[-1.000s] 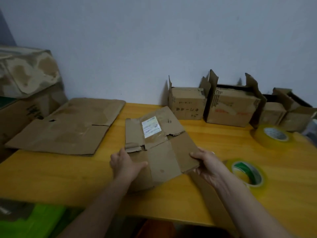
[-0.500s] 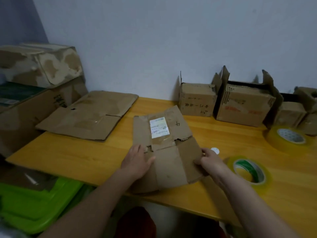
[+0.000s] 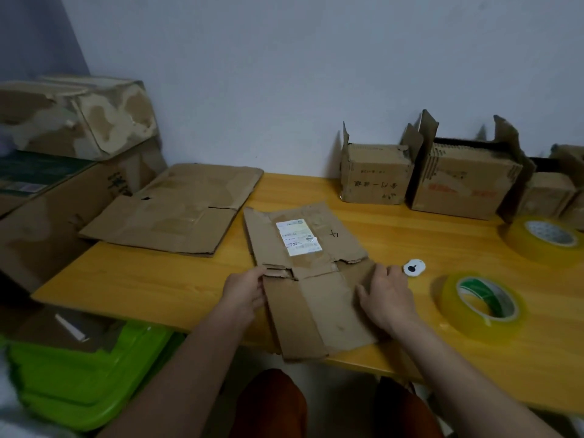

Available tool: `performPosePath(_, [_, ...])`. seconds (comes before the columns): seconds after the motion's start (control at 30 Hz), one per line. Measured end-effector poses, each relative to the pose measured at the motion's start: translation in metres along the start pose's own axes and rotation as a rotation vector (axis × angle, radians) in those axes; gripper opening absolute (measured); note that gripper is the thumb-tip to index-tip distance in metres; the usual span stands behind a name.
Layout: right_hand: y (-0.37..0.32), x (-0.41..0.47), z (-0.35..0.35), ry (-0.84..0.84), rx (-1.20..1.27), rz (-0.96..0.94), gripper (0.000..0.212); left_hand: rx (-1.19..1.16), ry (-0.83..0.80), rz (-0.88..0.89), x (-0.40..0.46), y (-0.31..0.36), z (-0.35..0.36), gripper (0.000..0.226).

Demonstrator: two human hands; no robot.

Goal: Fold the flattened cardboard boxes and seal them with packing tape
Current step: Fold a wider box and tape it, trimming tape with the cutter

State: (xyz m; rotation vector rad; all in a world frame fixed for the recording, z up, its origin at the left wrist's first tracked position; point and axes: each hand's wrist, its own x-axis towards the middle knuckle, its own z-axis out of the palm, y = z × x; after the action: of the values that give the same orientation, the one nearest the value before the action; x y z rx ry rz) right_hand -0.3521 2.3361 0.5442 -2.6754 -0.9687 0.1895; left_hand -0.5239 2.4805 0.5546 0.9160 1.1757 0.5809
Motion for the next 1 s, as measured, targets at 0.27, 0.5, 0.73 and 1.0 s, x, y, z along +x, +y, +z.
performPosePath(0.27, [-0.006,-0.007,-0.001,-0.115,-0.044,-0.097,0.057,-0.234,-0.268,-0.071,-0.002,0.005,-0.002,0.038])
performPosePath(0.5, [-0.042,-0.011,-0.037,-0.228,0.597,-0.358,0.08,-0.334,-0.463,0.03,-0.022,0.02,0.023,0.039])
performPosePath(0.73, [-0.06,-0.001,-0.088,-0.267,0.758,-0.386,0.088,-0.36,-0.573,-0.012,-0.05,0.061,0.048,0.037])
performPosePath(1.0, [-0.063,0.023,-0.132,0.018,0.713,-0.263,0.08,-0.062,-0.502,0.183,-0.072,0.09,0.077,0.014])
